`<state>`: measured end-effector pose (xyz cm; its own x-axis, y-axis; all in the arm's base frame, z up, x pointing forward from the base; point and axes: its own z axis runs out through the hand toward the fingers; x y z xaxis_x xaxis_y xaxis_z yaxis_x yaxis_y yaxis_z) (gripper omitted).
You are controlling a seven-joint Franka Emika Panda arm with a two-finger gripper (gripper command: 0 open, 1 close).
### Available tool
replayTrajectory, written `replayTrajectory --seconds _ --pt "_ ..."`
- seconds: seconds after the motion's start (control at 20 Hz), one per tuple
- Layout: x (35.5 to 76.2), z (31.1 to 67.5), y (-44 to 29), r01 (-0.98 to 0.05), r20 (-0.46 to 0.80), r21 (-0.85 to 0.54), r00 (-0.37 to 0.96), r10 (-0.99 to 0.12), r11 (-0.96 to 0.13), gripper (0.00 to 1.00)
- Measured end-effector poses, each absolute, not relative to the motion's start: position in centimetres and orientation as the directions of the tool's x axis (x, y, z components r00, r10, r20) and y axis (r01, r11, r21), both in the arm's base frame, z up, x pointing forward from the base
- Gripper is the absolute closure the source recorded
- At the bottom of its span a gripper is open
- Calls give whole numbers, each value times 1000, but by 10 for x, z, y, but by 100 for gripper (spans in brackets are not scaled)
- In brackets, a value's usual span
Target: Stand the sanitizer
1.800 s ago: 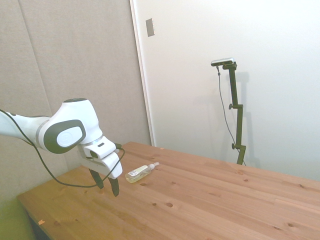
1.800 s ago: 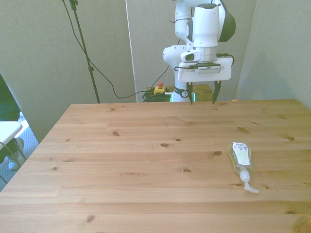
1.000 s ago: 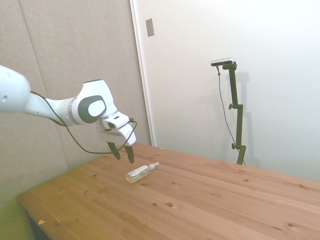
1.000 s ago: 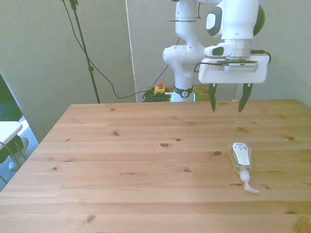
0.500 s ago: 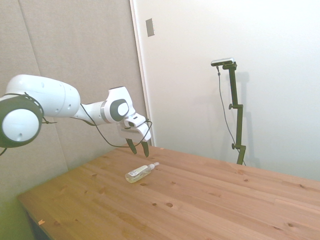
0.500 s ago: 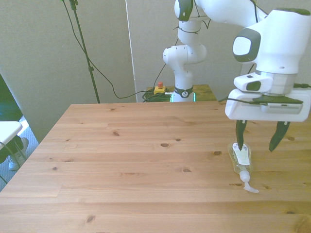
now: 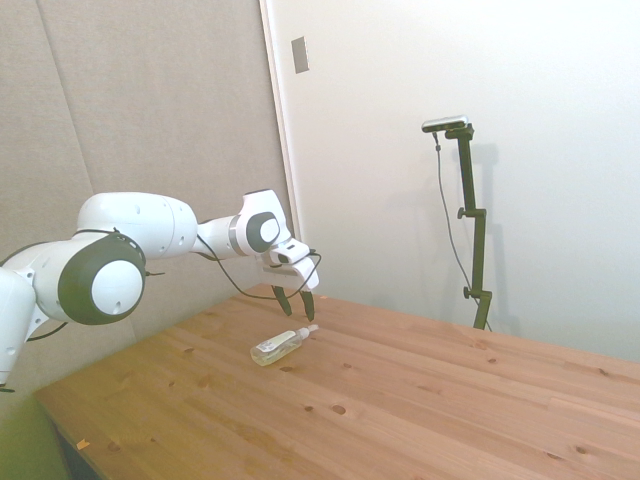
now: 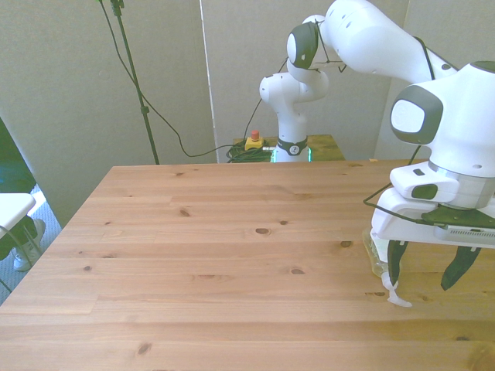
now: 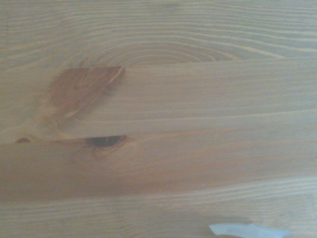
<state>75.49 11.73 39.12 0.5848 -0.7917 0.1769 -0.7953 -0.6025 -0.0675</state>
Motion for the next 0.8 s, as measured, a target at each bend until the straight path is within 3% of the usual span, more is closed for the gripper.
replayTrajectory --seconds 0.45,0.5,0.8 --pt "757 369 105 -812 157 -40 571 -806 -583 0" --pt "757 367 103 -814 151 -40 568 -809 -579 100" --pt "756 358 96 -822 142 -45 557 -818 -568 100"
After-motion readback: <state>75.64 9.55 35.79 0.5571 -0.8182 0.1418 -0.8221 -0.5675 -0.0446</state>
